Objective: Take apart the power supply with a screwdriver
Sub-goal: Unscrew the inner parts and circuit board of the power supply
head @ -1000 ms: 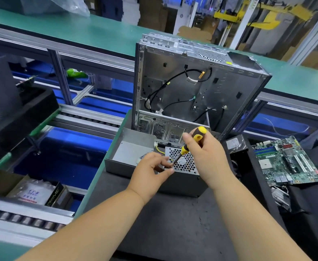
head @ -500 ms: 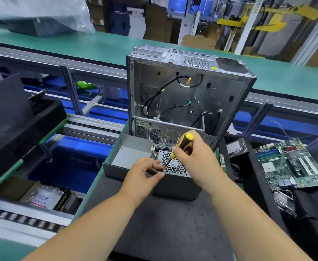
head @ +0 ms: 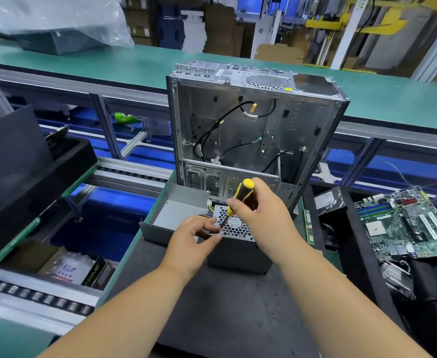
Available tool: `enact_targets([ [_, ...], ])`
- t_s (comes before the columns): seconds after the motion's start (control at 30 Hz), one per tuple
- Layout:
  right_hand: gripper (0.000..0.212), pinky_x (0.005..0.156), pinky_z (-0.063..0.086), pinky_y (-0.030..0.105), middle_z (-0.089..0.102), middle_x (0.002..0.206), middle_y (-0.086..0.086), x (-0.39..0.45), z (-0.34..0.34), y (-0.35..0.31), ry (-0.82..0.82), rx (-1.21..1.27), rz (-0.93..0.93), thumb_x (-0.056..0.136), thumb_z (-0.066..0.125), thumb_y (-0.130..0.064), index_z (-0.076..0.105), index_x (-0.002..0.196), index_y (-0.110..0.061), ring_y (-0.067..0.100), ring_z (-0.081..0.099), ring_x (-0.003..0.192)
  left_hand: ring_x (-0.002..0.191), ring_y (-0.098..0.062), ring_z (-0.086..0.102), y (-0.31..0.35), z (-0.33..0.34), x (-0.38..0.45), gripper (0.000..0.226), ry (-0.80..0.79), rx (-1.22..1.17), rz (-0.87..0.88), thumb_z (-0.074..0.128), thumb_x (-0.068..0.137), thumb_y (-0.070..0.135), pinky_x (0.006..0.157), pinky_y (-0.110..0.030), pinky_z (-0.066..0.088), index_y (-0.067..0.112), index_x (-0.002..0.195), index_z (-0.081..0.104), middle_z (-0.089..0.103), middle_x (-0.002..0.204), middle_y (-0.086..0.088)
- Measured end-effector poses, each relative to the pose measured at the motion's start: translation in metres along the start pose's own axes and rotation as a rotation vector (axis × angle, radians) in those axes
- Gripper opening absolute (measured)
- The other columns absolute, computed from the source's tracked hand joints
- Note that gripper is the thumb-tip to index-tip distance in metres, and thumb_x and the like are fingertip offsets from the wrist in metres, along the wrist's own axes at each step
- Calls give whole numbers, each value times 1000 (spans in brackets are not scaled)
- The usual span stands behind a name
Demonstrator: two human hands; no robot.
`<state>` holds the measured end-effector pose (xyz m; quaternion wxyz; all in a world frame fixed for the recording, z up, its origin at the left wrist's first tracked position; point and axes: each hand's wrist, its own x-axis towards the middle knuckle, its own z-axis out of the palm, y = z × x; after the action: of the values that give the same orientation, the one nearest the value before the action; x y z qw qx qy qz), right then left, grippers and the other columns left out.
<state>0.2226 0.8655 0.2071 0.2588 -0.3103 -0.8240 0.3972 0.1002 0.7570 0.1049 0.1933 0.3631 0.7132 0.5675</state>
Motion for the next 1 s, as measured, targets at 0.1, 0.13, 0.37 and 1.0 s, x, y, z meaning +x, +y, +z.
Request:
enact_targets([
  [0.1,24,60,39,18,57,73,-7,0,5,-3,-4,-11,-67,90,69,-36,50,84,-23,5,48,67,88,7,62,0,-1,1,16,-4,-1,-16,77,82,7,74,-1,38,22,81,70,67,111,11],
  [0.13,24,62,40,20,57,75,-6,0,6,-3,-2,-23,-94,90,69,-36,51,84,-22,7,48,69,87,6,62,0,-1,1,16,-3,-9,-30,77,82,8,74,-1,38,22,81,71,67,112,11],
  [0.37,15,74,51,41,69,82,-1,-6,-10,2,161,274,-74,94,58,-35,55,84,-24,19,66,83,77,3,62,4,0,4,11,6,-125,-157,79,79,7,75,-15,44,17,79,75,71,112,11],
  [1.0,13,86,58,45,74,85,6,-25,-45,73,274,623,208,73,75,-23,65,81,-27,25,73,84,80,-4,67,22,6,-1,18,91,13,-200,79,80,8,72,-13,49,24,72,76,72,107,18],
])
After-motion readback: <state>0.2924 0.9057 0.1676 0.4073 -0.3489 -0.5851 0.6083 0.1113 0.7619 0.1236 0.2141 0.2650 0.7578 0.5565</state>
